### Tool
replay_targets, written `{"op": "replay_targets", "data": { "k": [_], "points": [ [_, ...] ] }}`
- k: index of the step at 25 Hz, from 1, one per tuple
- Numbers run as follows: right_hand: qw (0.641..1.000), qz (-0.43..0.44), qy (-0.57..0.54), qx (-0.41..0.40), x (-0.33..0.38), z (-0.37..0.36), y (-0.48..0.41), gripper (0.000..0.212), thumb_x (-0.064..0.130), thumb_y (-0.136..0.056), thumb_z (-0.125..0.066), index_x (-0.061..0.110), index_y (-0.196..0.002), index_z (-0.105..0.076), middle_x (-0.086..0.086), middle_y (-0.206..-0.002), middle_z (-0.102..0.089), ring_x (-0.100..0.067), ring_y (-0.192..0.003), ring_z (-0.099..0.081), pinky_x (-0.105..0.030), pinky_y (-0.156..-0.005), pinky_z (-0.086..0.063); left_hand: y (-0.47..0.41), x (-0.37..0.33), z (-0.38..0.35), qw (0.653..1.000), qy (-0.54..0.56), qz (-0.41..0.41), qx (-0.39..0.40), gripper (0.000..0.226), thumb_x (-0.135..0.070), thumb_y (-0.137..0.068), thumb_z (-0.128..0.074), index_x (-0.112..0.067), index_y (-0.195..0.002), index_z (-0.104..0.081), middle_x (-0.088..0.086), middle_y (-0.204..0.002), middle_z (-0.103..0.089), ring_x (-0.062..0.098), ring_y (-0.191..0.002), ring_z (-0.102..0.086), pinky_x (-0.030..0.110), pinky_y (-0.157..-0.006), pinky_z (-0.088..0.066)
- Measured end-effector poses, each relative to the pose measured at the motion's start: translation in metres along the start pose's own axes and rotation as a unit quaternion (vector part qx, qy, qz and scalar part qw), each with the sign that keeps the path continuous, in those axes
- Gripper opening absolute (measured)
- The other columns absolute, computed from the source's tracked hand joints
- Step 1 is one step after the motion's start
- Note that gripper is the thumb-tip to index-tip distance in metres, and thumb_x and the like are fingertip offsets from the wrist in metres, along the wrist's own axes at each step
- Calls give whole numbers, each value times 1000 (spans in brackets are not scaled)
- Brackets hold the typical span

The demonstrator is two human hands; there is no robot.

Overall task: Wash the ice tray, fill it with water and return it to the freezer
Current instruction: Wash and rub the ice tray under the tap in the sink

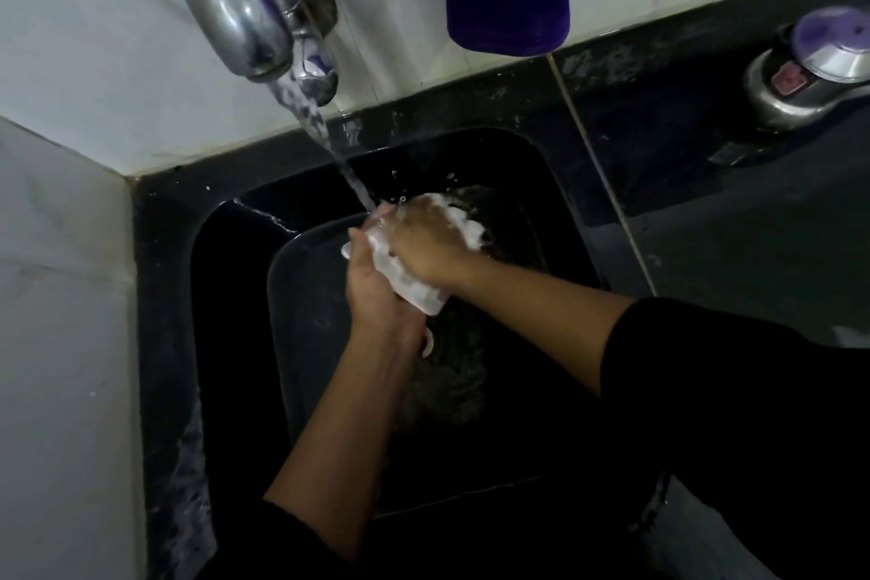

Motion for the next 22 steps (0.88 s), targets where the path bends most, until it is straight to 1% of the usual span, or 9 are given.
{"op": "replay_targets", "data": {
  "k": [3,5,7,11,13,15,19,21,22],
  "points": [
    [994,53,-93,16,17,-20,4,56,55,-103,-25,22,-141,-49,-22,-150,-44,-43,-143,-37,-59,-117,-30,-7,-8,1,999,35,-23,22,48,-50,-110,-32,-14,-116,-62,9,-113,-71,22,-107,-69,36,-90,-57],
    [994,-34,-104,-8,-11,4,-25,51,41,-106,-34,12,-147,-41,-31,-151,-41,-48,-142,-37,-57,-118,-30,5,4,-3,999,-21,-11,34,57,-54,-106,-38,-8,-127,-64,15,-119,-75,28,-111,-73,44,-97,-58],
    [993,-64,-99,-22,-14,12,-16,58,47,-107,-31,7,-148,-42,-30,-152,-41,-47,-143,-36,-57,-119,-29,10,9,4,999,-42,-8,2,63,-57,-106,-36,-9,-137,-64,17,-130,-71,32,-122,-67,50,-108,-52],
    [997,68,-32,6,25,-27,17,70,67,-102,-22,24,-150,-47,-21,-155,-43,-45,-144,-34,-61,-117,-25,-1,-9,16,999,4,-29,-25,61,-56,-110,-29,-11,-137,-61,13,-134,-68,24,-115,-68,39,-95,-56],
    [999,29,7,-29,4,-6,-10,68,66,-101,-25,22,-146,-50,-23,-147,-47,-47,-138,-41,-60,-111,-33,13,-6,12,999,-20,-25,-11,62,-56,-109,-31,-11,-144,-56,14,-137,-66,26,-111,-72,41,-90,-61],
    [995,-52,-82,-35,-35,17,-37,78,65,-102,-26,7,-151,-46,-24,-154,-45,-42,-143,-43,-50,-117,-35,30,-3,14,999,-12,-29,14,61,-54,-109,-36,-14,-152,-50,17,-144,-63,35,-124,-67,52,-97,-59],
    [984,-117,-133,-5,-68,8,-27,106,87,-85,-18,6,-143,-54,-20,-143,-59,-38,-133,-57,-48,-112,-45,38,-16,25,998,22,-52,-20,52,-53,-109,-37,-18,-140,-59,18,-129,-73,39,-116,-72,56,-96,-56],
    [992,-68,-106,-2,-45,-5,8,96,82,-91,-21,8,-145,-52,-21,-151,-52,-38,-141,-48,-47,-118,-38,27,-22,34,995,27,-84,-54,48,-52,-110,-36,-17,-131,-61,17,-127,-74,37,-116,-70,55,-99,-54],
    [995,-28,-96,15,-27,-12,34,87,73,-99,-25,7,-154,-41,-20,-161,-39,-35,-150,-36,-46,-123,-29,21,-26,38,993,34,-97,-64,46,-51,-110,-35,-17,-125,-61,16,-124,-74,36,-115,-69,54,-100,-53]
  ]
}}
Point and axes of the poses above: each hand's wrist, its own y-axis away from the middle knuckle, its own z-axis out of the back of the hand, x = y × z, the point moved 3 cm from there along -y, towards the middle knuckle
